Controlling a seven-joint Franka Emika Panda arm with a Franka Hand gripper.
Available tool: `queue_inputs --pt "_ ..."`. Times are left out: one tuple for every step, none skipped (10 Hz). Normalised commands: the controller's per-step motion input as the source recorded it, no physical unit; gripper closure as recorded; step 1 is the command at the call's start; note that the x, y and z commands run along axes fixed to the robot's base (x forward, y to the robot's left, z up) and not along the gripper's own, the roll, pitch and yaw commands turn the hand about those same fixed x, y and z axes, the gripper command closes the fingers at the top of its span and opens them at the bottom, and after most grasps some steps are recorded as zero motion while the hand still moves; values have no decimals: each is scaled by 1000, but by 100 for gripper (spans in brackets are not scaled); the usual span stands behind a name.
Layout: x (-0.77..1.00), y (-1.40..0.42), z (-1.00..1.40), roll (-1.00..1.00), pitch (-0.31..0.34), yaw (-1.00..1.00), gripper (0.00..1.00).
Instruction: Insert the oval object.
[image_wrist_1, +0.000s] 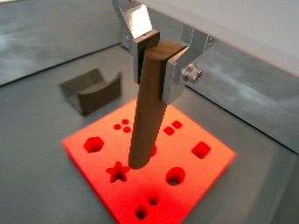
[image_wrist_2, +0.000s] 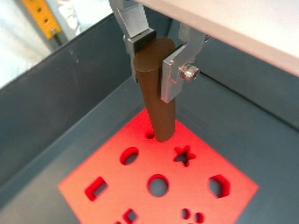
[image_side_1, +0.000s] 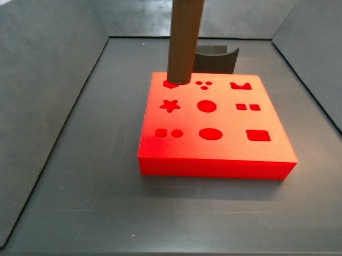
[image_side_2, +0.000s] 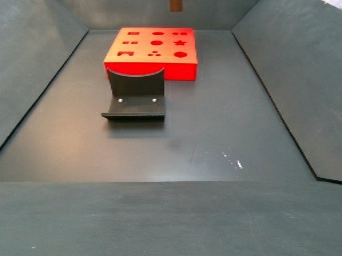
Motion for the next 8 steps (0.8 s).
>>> queue_inputs --pt "9 0 -23 -456 -337 -637 100" --pt "0 54 -40 -333 -307 -469 100" --pt "0 0 0 -191 -204 -274 100" --pt "0 0 34 -31 -91 -203 100" --pt "-29 -46 0 41 -4 0 100" --pt "-37 -174 260 220 -34 0 100" --pt "71 -143 423 230 -66 77 100" --pt "497 -257 474 347 -7 89 100"
